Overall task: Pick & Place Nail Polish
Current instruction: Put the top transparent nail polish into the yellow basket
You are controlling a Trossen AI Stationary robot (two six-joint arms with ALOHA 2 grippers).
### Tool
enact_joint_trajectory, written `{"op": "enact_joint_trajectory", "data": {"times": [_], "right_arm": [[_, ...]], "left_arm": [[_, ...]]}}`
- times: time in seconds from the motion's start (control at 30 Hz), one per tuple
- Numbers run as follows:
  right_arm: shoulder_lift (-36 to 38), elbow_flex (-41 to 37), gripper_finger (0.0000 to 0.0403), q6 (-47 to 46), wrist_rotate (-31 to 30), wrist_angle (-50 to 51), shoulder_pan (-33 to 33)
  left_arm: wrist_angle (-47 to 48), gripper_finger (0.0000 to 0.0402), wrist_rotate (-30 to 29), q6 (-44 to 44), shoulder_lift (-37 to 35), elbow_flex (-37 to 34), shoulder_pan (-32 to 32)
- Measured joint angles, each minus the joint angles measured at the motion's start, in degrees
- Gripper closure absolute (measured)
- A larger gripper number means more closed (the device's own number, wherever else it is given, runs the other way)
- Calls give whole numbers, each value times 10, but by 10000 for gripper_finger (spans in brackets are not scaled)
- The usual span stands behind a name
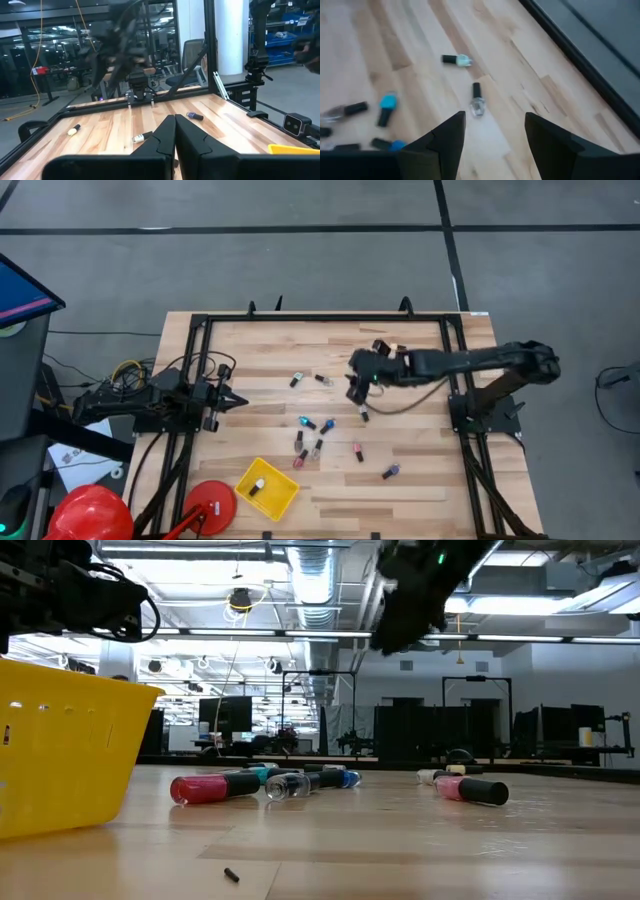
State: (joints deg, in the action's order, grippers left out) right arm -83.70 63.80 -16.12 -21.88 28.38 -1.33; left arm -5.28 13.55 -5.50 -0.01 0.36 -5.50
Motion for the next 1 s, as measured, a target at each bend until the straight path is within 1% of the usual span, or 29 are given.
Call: {"op": "enact_joint_trajectory", "data": {"times": [0.1, 0.2, 0.3, 0.4, 0.5, 0.77, 0.87, 0.93, 1.0], "right_arm": [[-31, -4, 204, 38, 13, -26, -32], [-76, -4, 193, 78, 31, -67, -46], [-120, 9, 176, 103, 59, -80, -53], [-164, 37, 155, 120, 81, -74, -60], [-207, 74, 140, 139, 86, -68, -60], [-311, 170, 132, 178, 87, -18, -63], [-323, 180, 132, 183, 87, 0, -72], [-333, 184, 132, 182, 87, -19, -81], [-334, 180, 132, 182, 90, 12, -90]], "left_arm": [[-3, 401, 0, 0, 0, 0, 0], [-4, 401, 0, 0, 0, 0, 0], [-5, 401, 0, 0, 0, 0, 0], [-9, 401, 0, 0, 0, 0, 0], [-15, 401, 0, 0, 0, 0, 0], [-24, 401, 0, 0, 0, 0, 0], [-27, 401, 0, 0, 0, 0, 0], [-28, 401, 0, 0, 0, 0, 0], [-29, 401, 0, 0, 0, 0, 0]]}}
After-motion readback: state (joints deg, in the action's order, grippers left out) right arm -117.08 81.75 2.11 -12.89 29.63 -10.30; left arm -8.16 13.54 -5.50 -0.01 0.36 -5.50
